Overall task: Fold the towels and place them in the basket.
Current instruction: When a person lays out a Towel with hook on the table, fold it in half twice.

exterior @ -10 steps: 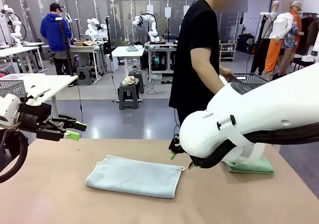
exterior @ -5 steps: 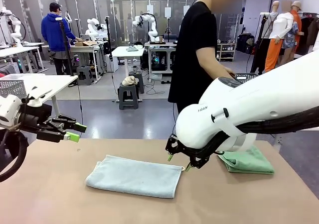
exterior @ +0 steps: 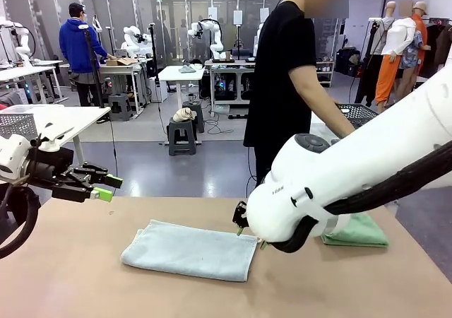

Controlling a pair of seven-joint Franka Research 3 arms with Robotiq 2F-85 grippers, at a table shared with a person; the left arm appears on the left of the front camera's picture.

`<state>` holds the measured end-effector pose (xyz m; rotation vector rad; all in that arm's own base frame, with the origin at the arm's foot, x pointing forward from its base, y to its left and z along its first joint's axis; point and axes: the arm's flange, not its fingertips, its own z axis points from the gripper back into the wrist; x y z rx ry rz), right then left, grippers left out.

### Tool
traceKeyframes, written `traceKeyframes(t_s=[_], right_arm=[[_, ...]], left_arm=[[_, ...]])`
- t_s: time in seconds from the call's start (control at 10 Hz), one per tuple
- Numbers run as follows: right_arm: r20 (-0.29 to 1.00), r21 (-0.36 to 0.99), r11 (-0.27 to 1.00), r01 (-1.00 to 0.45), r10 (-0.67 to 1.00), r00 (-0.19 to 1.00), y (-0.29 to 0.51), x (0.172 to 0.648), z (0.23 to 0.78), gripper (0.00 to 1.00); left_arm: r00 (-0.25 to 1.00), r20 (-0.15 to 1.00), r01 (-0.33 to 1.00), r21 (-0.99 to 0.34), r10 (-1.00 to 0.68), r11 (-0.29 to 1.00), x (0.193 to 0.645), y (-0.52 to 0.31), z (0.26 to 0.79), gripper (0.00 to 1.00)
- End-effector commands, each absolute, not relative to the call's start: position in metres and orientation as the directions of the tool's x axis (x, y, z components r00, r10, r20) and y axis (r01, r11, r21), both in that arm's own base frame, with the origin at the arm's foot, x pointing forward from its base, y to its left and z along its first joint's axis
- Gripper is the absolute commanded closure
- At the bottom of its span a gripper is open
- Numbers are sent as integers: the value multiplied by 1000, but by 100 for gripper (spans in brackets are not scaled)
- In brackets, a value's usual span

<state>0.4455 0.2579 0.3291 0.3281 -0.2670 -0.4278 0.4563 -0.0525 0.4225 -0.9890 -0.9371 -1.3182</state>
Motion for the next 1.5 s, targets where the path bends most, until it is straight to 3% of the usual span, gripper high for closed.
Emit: traceKeyframes(t_s=[0.0,0.7,1.4], right_arm=[[209,331,848,415,-494,844,281,458,321,28],[205,198,920,338,-376,904,297,464,306,28],[191,153,951,271,-297,936,301,469,294,28]], left_arm=[[39,951,999,-39,-307,7,456,-53,425,33],[39,951,999,-39,-307,7,456,-53,425,33],[39,951,999,-39,-307,7,456,-53,425,33]])
